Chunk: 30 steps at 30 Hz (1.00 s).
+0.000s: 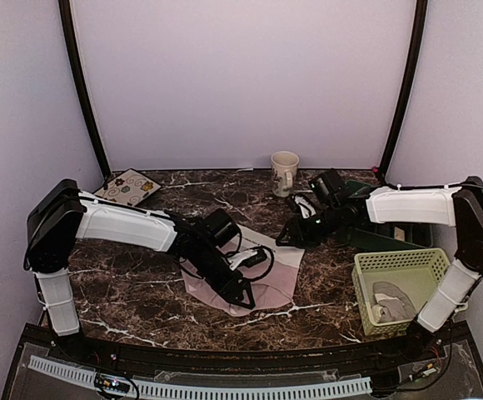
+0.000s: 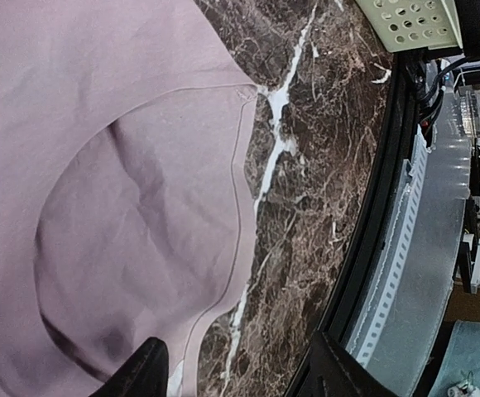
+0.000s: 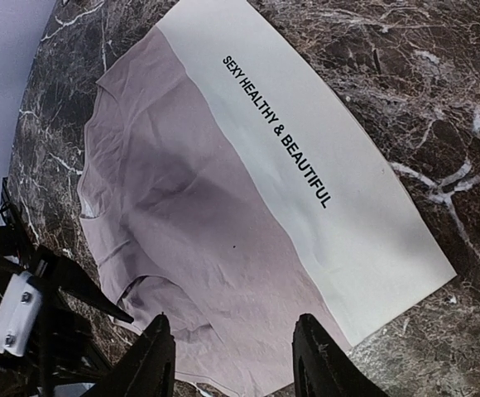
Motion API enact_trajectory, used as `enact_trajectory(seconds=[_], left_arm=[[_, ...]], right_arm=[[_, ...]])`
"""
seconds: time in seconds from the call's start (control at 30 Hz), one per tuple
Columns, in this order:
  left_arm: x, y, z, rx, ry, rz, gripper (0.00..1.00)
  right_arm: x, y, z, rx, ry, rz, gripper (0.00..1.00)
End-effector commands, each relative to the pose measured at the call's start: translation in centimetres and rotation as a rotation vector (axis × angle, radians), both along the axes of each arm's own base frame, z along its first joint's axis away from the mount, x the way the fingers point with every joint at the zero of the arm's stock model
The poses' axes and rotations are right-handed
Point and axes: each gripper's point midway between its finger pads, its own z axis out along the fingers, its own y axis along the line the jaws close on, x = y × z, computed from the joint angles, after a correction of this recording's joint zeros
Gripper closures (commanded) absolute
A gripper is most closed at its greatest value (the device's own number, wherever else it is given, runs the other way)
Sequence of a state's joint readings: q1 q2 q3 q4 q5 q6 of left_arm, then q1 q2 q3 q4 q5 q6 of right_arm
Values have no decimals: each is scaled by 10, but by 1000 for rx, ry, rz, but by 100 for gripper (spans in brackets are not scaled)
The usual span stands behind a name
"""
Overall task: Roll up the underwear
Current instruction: Move the underwear to the center of the board.
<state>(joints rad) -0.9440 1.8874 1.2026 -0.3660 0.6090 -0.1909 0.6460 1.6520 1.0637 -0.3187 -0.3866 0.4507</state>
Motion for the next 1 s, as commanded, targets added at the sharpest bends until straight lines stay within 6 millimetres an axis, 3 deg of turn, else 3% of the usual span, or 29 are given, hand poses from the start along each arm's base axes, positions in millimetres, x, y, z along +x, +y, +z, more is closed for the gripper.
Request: enact_trajectory(seconds=[0.0,0.13,0.4,0.5,0.63,0.73,0.97], left_arm=[[-5,2,-13,47,45,-3,41],[-21,27,-29,144,85,-30,42],[-70,118,-54,369,129,-67,45],[-69,114,-33,334,121,-54,45],[-54,98,-4,270,64,-28,40],[-40,90,18,181,58,24,38],[29,111,49,33,19,314,36]], right_arm=[[8,-4,14,5,-39,-13,53],[13,-2,18,1,-52,0,54],[12,2,16,16,-59,18,55],[10,8,16,44,-63,23,57],[1,28,8,33,-49,82,58],[-6,55,3,30,-48,150,60],[-8,123,-17,33,-41,296,66]])
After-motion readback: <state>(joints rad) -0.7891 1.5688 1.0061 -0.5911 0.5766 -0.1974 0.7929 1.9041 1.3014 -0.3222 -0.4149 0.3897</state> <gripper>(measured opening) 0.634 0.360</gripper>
